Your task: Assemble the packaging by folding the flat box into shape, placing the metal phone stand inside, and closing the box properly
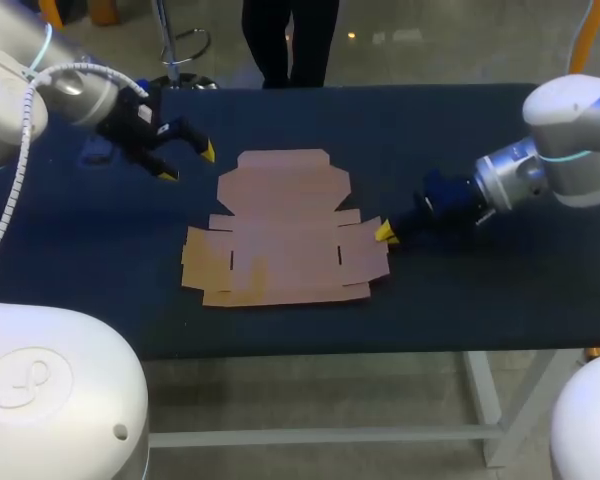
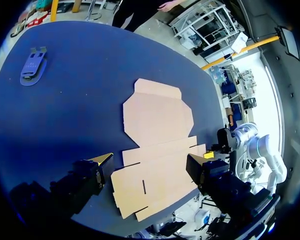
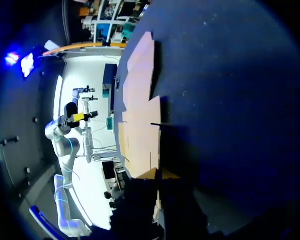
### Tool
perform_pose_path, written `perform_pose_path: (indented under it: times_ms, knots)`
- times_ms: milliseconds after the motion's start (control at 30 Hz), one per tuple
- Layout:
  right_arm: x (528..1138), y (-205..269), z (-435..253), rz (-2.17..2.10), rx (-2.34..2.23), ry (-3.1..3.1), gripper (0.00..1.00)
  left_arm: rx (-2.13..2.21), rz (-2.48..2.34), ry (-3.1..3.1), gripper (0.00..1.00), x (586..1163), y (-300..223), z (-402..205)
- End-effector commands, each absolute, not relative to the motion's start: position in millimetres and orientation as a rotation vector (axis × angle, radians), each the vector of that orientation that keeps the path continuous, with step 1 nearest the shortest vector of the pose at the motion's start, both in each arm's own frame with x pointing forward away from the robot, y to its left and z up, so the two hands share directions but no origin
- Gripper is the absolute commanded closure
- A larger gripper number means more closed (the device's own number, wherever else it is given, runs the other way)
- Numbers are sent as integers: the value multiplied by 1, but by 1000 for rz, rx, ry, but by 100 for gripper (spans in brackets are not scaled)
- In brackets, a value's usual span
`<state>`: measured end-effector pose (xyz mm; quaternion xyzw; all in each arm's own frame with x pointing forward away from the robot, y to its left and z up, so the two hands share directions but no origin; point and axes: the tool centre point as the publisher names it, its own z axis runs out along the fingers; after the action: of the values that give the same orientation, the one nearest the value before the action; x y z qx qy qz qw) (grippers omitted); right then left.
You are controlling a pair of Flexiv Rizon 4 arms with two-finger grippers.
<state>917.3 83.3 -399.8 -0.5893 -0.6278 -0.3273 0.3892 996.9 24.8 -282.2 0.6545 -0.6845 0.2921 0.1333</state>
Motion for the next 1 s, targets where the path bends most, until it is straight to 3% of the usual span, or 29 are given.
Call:
perform_pose_path:
  times_ms: [33,200,233,300,333,433,767,1000]
  knots:
    - [918,84,-400,-827,-1498,-1594,100,1899,843,-1981,0,998,26,-283]
    - [915,84,-398,-831,-1512,-1587,99,1899,844,-1979,0,998,26,-283]
    - [915,84,-398,-830,-1520,-1585,71,1899,844,-1978,0,998,26,-283]
    - [914,82,-396,-828,-1525,-1585,44,1900,846,-1978,0,998,26,-283]
    - [914,81,-395,-824,-1533,-1585,40,1901,847,-1977,0,998,26,-283]
    - [914,78,-390,-802,-1549,-1597,38,1915,854,-1966,0,998,26,-282]
    - [917,59,-365,-768,-1584,-1676,49,1967,918,-1911,0,994,24,-281]
    - [924,45,-350,-769,-1581,-1745,49,2024,945,-1858,0,990,25,-278]
